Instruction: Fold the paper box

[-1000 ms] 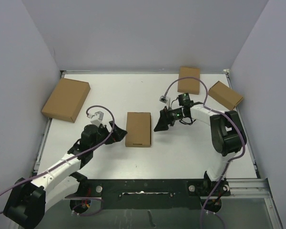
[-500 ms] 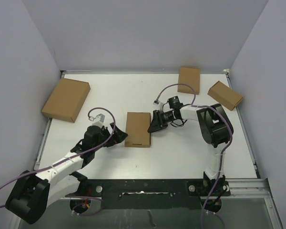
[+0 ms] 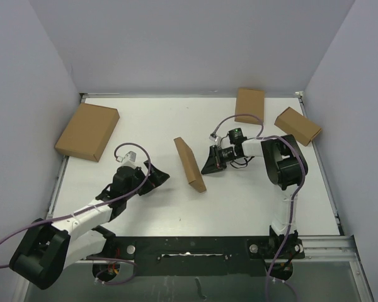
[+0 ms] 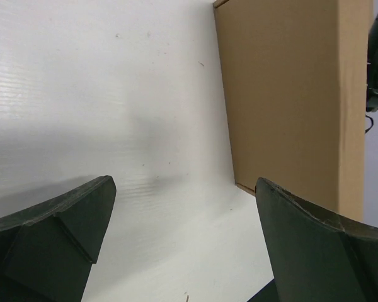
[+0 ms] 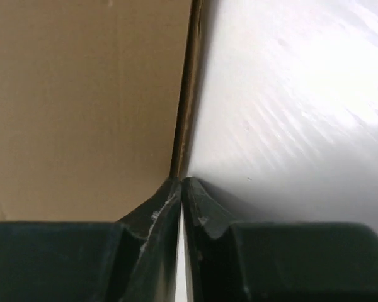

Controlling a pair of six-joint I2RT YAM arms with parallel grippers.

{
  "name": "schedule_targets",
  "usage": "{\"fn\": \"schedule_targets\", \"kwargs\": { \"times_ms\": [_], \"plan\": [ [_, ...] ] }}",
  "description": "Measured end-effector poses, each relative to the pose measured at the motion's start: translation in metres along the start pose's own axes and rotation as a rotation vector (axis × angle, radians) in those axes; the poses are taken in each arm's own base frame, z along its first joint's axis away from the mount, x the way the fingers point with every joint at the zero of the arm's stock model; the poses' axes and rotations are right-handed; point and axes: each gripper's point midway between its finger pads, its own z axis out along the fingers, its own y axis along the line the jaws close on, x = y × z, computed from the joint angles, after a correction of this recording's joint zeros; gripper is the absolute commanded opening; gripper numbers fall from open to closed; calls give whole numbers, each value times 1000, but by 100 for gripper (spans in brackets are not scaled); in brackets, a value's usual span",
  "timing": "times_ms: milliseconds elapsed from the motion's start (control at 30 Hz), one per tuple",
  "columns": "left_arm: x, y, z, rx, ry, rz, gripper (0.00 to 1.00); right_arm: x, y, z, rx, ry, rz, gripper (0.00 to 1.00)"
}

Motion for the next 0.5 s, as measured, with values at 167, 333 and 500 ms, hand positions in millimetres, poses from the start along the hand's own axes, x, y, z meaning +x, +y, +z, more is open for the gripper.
{"fn": "schedule_targets", "kwargs": {
  "times_ms": [167,333,500],
  "plan": [
    [0,-14,3,55,-2,-19,85,3,-9,0,1,12,32,8],
    [0,-29,6,92,3,0,60,2,-10,-2,19,20,14,8],
    [5,-54,30,125,61,31,49,1,-11,-3,33,26,-9,8]
  ]
}}
